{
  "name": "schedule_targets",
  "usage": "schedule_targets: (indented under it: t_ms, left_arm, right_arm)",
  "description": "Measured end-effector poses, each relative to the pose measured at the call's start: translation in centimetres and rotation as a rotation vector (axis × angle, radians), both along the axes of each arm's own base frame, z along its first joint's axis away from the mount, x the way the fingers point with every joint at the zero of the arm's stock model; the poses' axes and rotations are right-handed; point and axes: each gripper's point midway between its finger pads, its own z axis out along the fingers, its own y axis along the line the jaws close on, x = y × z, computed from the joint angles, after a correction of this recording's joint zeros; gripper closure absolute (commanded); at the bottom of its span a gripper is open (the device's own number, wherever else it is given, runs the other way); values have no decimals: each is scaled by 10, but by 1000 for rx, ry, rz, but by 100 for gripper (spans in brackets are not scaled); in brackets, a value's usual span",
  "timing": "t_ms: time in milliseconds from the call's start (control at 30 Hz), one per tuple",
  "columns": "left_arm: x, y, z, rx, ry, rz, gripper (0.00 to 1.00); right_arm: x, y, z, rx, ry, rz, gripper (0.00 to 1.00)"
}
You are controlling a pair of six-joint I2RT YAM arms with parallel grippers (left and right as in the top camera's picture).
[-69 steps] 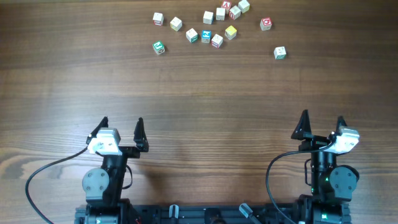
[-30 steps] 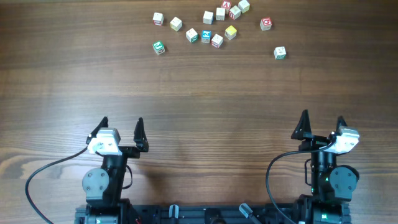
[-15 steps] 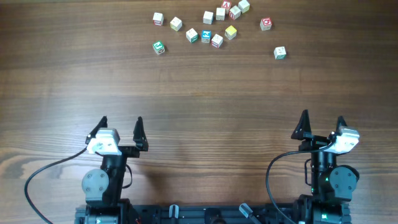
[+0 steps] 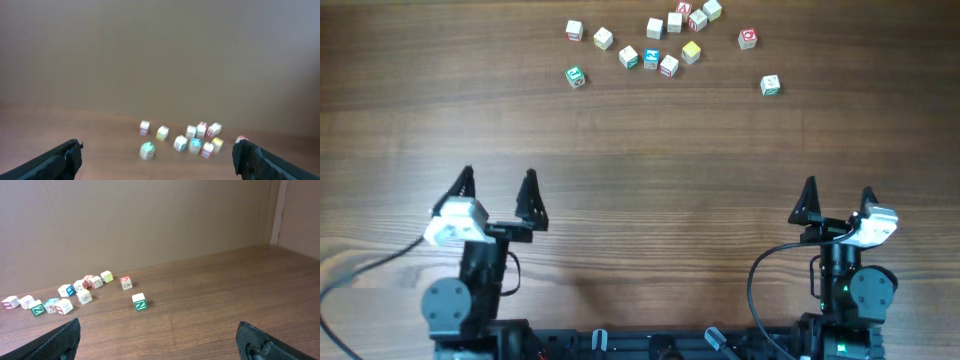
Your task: Form a circle
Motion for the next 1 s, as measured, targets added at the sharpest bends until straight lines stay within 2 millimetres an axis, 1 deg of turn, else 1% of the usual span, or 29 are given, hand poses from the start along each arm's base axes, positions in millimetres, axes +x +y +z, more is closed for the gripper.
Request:
schedule_targets:
  t_ms: [100, 133, 167, 267, 300, 367, 433, 500, 533, 600, 633, 667, 733, 800, 833, 900, 1000]
  left_arm:
    - [12, -5, 37, -5, 55, -33, 0]
    - [17, -6, 45, -10, 73, -39, 0]
    - [28, -9, 62, -26, 130, -56, 0]
    - [47, -15, 77, -45, 249, -86, 0]
    - [55, -19, 88, -48, 273, -101, 0]
    - [73, -26, 103, -52, 333, -126, 0]
    - [86, -35, 111, -54, 385, -154, 0]
    - [105, -50, 122, -51, 455, -196, 0]
    - [112, -55, 124, -50, 464, -207, 0]
    - [130, -71, 125, -42, 517, -243, 0]
    - [148, -88, 126, -33, 531, -276, 0]
    - [167, -106, 114, -23, 563, -310, 0]
    - [180, -118, 106, -15, 566, -330, 0]
    - [203, -138, 110, -6, 510, -364, 0]
    - [213, -150, 102, 2, 509, -384, 0]
    - [226, -167, 84, 12, 527, -408, 0]
    - [252, -181, 70, 12, 492, -421, 0]
  right_arm:
    - [0, 0, 0, 0, -2, 0, 0]
    - [0, 0, 0, 0, -1, 0, 0]
    - [0, 0, 0, 0, -1, 0, 0]
    - [0, 0, 1, -1, -3, 0, 0]
    - [0, 0, 1, -1, -3, 0, 0]
    - [0, 0, 1, -1, -3, 0, 0]
    - [0, 0, 1, -1, -3, 0, 0]
    - [0, 0, 1, -1, -3, 0, 0]
    - [0, 0, 1, 0, -3, 0, 0]
    - [0, 0, 1, -1, -3, 0, 0]
    - [0, 0, 1, -1, -3, 0, 0]
    - [0, 0, 1, -1, -3, 0, 0]
    - [0, 0, 1, 0, -3, 0, 0]
    - [0, 0, 1, -1, -4, 0, 0]
    - [0, 0, 1, -1, -4, 0, 0]
    - [0, 0, 1, -1, -4, 0, 0]
    - [0, 0, 1, -1, -4, 0, 0]
